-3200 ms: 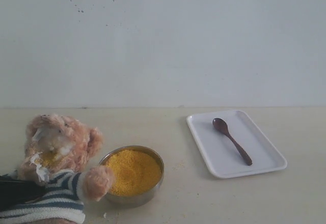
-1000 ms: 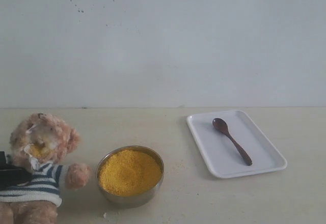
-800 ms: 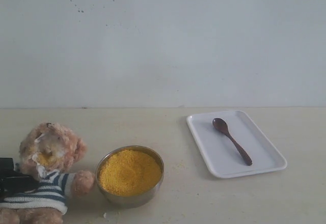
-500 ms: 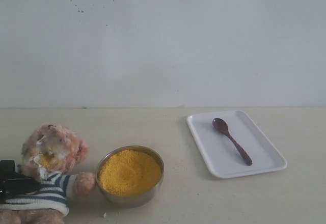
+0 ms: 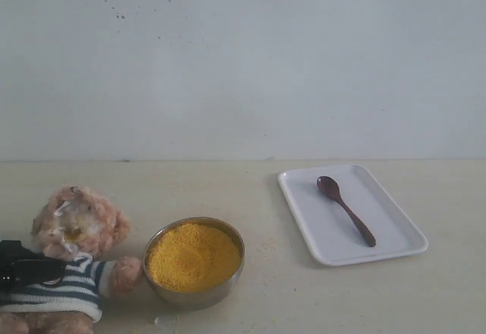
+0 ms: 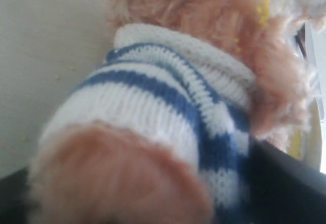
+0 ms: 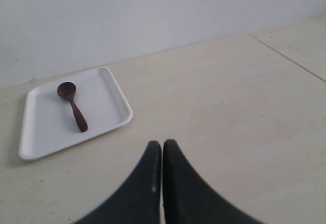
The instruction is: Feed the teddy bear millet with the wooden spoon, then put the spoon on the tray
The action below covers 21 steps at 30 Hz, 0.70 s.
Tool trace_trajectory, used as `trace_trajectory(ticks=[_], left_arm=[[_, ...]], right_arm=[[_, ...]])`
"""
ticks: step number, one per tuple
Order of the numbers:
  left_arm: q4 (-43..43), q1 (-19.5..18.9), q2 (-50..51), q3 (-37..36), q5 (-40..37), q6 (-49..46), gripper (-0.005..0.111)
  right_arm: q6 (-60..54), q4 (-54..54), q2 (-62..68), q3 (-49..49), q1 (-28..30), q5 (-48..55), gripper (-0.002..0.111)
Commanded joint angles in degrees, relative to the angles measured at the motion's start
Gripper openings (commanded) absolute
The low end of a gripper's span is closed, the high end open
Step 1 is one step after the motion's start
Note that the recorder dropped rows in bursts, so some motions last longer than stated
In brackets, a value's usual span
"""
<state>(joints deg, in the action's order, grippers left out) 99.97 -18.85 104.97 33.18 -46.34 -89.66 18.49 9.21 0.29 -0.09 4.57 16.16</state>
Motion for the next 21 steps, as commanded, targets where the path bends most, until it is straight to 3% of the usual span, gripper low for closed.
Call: trace_trajectory(ticks=[1, 7, 11, 17, 21], left_arm=[[-0.02, 0.26, 0.02, 0.23, -0.22, 0.13, 0.088], [-1.4, -0.98, -1.64, 0.23, -6.54, 2.25, 0.094], [-2.08, -3.94, -4.69, 0.23, -10.92, 2.63, 0.094], [-6.26, -9.04, -12.15, 0.23, -10.35, 5.69, 0.094], [-9.51, -11.69, -16.85, 0.23, -10.05, 12.53, 0.094]], right_arm=[[-0.09, -0.04, -0.29, 0.09, -0.15, -0.04, 0.0], [-0.09, -0.58, -0.29, 0.09, -0.15, -0.04, 0.0], [-0.09, -3.36, -0.29, 0.09, -0.15, -0.04, 0.0], [-0.09, -8.9, -0.29, 0.09, -0.15, -0.04, 0.0], [-0.09, -8.9, -0.29, 0.09, -0.15, -0.04, 0.0]])
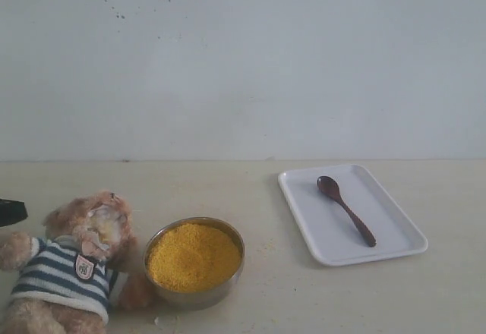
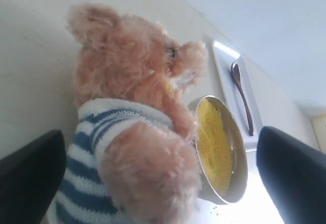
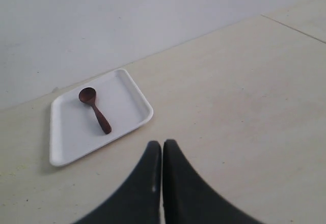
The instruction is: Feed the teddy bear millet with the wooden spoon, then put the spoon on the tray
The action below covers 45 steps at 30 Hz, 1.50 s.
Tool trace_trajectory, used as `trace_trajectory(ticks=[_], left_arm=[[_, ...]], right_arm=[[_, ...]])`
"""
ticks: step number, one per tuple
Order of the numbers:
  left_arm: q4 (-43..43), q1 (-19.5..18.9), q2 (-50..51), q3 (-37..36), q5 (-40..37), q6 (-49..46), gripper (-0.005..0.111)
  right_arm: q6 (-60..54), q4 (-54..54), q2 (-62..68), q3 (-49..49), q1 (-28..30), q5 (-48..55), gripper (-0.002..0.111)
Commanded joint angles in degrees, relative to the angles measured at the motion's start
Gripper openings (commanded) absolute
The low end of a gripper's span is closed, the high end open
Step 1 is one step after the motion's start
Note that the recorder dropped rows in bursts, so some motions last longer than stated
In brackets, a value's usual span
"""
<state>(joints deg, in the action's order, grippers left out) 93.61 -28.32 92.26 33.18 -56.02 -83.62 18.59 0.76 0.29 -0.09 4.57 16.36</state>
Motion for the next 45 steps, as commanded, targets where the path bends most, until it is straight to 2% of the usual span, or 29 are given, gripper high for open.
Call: trace_trajectory(ticks=[1, 2, 5, 7, 9, 10, 12, 14, 16, 17, 18, 19, 20, 21, 22, 23, 25, 27, 28, 31, 33, 35, 37, 39, 41, 45], left_arm=[[-3.54, -2.61, -5.12, 0.23, -0.71, 8.25, 0.093], [-3.51, -3.04, -6.11, 0.23, -1.07, 9.69, 0.092], [-3.02, -3.24, -10.3, 0.23, -3.51, 7.75, 0.073], [-2.73, -3.24, -13.38, 0.23, -4.48, 2.23, 0.046], [-0.62, -3.24, -16.49, 0.23, -5.13, 1.6, 0.011], [1.04, -3.24, -17.75, 0.23, -5.31, 1.47, 0.005], [5.42, -3.24, -20.88, 0.23, -5.2, 1.7, 0.005], [6.33, -3.24, -23.61, 0.23, -3.84, 1.7, 0.004], [6.33, -3.24, -28.38, 0.23, 4.32, 7.56, 0.004], [6.33, -3.09, -31.43, 0.23, 12.98, 14.55, 0.004], [6.33, -3.09, -33.2, 0.23, 17.14, 16.85, 0.004], [6.26, -3.09, -36.78, 0.23, 25.28, 19.84, 0.004], [3.93, -3.09, -38.9, 0.23, 29.62, 21.66, 0.004], [-2.63, -2.24, -41.57, 0.23, 34.6, 27.09, 0.004], [-5.32, -1.49, -41.85, 0.23, 34.89, 29.49, 0.004], [-10.85, 0.73, -42.14, 0.23, 32.03, 33.7, 0.004], [-16.41, 4.29, -44.55, 0.23, 28.47, 34.75, 0.004], [-24.97, 8.46, -48.96, 0.23, 30.55, 36.9, 0.004], [-27.71, 10.82, -51.53, 0.23, 32.19, 41.97, 0.004], [-28.29, 13.73, -59.79, 0.23, 33.02, 42.11, 0.004], [-28.29, 18.31, -67.79, 0.23, 32.89, 38.85, 0.004], [-28.29, 21.41, -71.17, 0.23, 29.28, 37.0, 0.004], [-28.62, 24.93, -74.69, -0.26, 21.69, 37.27, 0.004], [-31.51, 26.91, -77.68, -1.02, 14.25, 37.27, 0.004], [-36.58, 27.4, -80.2, -1.15, 10.23, 37.27, 0.004], [-42.64, 27.49, -83.75, -1.15, 9.33, 37.13, 0.004]], right_arm=[[-0.19, -0.46, -0.29, 0.09, -0.15, -0.25, 0.0], [-0.19, -0.46, -0.29, 0.09, -0.15, -0.25, 0.0], [-0.19, -0.46, -0.29, 0.09, -0.15, -0.25, 0.0], [-0.19, -0.46, -0.29, 0.09, -0.15, -0.25, 0.0], [-0.19, -0.46, -0.29, 0.09, -0.15, -0.25, 0.0], [-0.19, -0.46, -0.29, 0.09, -0.15, -0.25, 0.0], [-0.19, -0.46, -0.29, 0.09, -0.15, -0.25, 0.0], [-0.19, -0.76, -0.29, 0.09, -0.15, -0.37, 0.0], [-0.09, -0.76, -0.29, 0.09, -0.15, -0.37, 0.0], [0.06, -1.65, -0.29, 0.09, -0.15, -0.48, 0.0], [0.06, -1.65, -0.29, 0.09, -0.15, -0.76, 0.0], [0.06, -1.65, -0.29, 0.09, -0.15, -1.46, 0.0], [0.06, -1.65, -0.29, 0.09, -0.15, -1.46, 0.0], [0.06, -1.65, -0.29, 0.09, -0.15, -1.23, 0.0], [0.06, -1.65, -0.29, 0.09, -0.15, -1.23, 0.0], [0.06, -1.65, -0.29, 0.09, -0.15, -1.36, 0.0], [0.06, -1.65, -0.29, 0.09, -0.15, -1.36, 0.0], [0.06, -1.65, -0.29, 0.09, -0.15, -1.36, 0.0], [0.06, -1.65, -0.29, 0.09, -0.15, -1.36, 0.0], [0.06, -1.65, -0.29, 0.09, -0.15, -1.36, 0.0], [0.06, -1.65, -0.29, 0.09, -0.15, -1.36, 0.0], [0.06, -1.65, -0.29, 0.09, -0.15, -1.36, 0.0], [0.06, -1.65, -0.29, 0.09, -0.15, -1.36, 0.0], [0.06, -1.65, -0.29, 0.09, -0.15, -1.36, 0.0], [0.06, -1.65, -0.29, 0.09, -0.15, -1.36, 0.0], [0.06, -1.65, -0.29, 0.09, -0.15, -1.46, 0.0]])
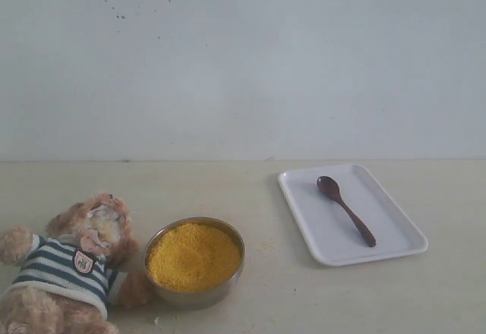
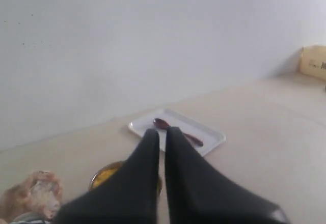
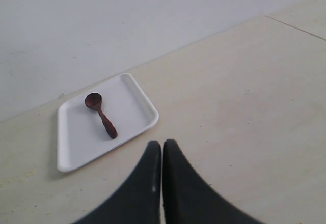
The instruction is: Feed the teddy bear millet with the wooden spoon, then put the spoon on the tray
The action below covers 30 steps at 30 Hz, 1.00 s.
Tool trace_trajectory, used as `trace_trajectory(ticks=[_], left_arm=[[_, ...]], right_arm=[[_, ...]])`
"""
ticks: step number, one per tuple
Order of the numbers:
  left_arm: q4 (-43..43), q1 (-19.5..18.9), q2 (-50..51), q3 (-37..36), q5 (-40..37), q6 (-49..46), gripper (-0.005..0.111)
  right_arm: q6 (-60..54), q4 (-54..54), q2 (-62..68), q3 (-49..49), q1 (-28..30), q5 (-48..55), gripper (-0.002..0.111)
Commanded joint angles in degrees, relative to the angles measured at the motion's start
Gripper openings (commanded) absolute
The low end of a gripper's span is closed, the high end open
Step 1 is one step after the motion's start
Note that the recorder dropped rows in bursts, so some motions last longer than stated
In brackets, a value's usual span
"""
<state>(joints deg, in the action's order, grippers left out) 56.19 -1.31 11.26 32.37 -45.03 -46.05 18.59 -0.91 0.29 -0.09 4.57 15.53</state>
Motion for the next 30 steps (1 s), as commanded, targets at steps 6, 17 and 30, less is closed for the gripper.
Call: trace_trajectory(ticks=[6, 17, 30], left_arm=[[-14.12, 0.48, -3.15, -0.46, 8.46, -1.96, 0.004], [-43.0, 0.23, -2.77, -6.14, 19.33, 15.34, 0.004], [-50.0, 0.23, -11.26, -31.94, 41.61, 39.45, 0.004]], right_arm=[[0.18, 0.01, -0.29, 0.09, -0.15, -0.63, 0.0], [0.18, 0.01, -0.29, 0.09, -0.15, -0.63, 0.0], [0.31, 0.01, -0.29, 0.09, -0.15, -0.74, 0.0]])
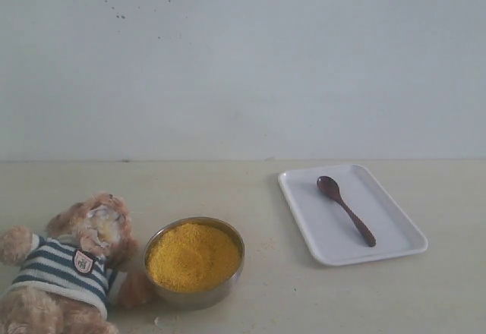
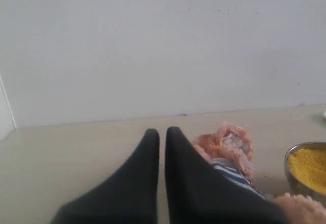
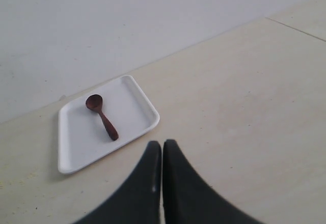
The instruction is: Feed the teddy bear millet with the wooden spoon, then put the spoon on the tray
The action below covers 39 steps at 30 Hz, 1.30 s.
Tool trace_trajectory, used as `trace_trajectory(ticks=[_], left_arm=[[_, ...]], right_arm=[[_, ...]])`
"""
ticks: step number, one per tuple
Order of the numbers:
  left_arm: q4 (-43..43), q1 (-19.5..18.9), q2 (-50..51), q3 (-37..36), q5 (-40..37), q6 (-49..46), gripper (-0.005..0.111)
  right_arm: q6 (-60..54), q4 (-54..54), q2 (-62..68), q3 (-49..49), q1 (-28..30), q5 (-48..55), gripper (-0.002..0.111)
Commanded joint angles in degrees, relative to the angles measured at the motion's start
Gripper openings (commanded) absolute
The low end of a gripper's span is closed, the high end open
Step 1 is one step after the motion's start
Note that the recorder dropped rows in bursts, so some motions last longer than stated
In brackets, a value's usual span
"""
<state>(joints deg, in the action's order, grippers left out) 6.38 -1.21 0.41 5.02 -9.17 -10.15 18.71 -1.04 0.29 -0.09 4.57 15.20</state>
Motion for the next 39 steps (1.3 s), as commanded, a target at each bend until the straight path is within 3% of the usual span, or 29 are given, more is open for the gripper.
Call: trace_trajectory(ticks=[1, 3, 9, 33, 35, 39], left_arm=[[-0.19, 0.13, -0.41, -5.02, 5.75, 3.55, 0.004], [-0.19, 0.13, -0.41, -5.02, 4.96, 5.43, 0.004], [-0.29, 0.13, -0.41, -5.02, -11.78, 9.37, 0.004], [-0.29, 0.13, -0.41, -5.02, -11.67, 9.27, 0.004], [-0.29, 0.13, -0.41, -5.02, -11.67, 9.27, 0.004], [-0.29, 0.13, -0.41, -5.02, -11.67, 9.27, 0.004]], right_arm=[[0.2, 0.15, -0.29, 0.09, -0.15, -0.41, 0.0], [0.2, 0.15, -0.29, 0.09, -0.15, -0.41, 0.0], [0.2, 0.15, -0.29, 0.09, -0.15, -0.41, 0.0], [-0.92, 1.04, -0.29, 0.09, -0.29, 0.76, 0.0], [-2.17, 5.6, -0.29, 0.09, -1.51, 5.09, 0.0], [-16.82, 8.05, -0.29, 0.09, -8.84, 5.16, 0.0]])
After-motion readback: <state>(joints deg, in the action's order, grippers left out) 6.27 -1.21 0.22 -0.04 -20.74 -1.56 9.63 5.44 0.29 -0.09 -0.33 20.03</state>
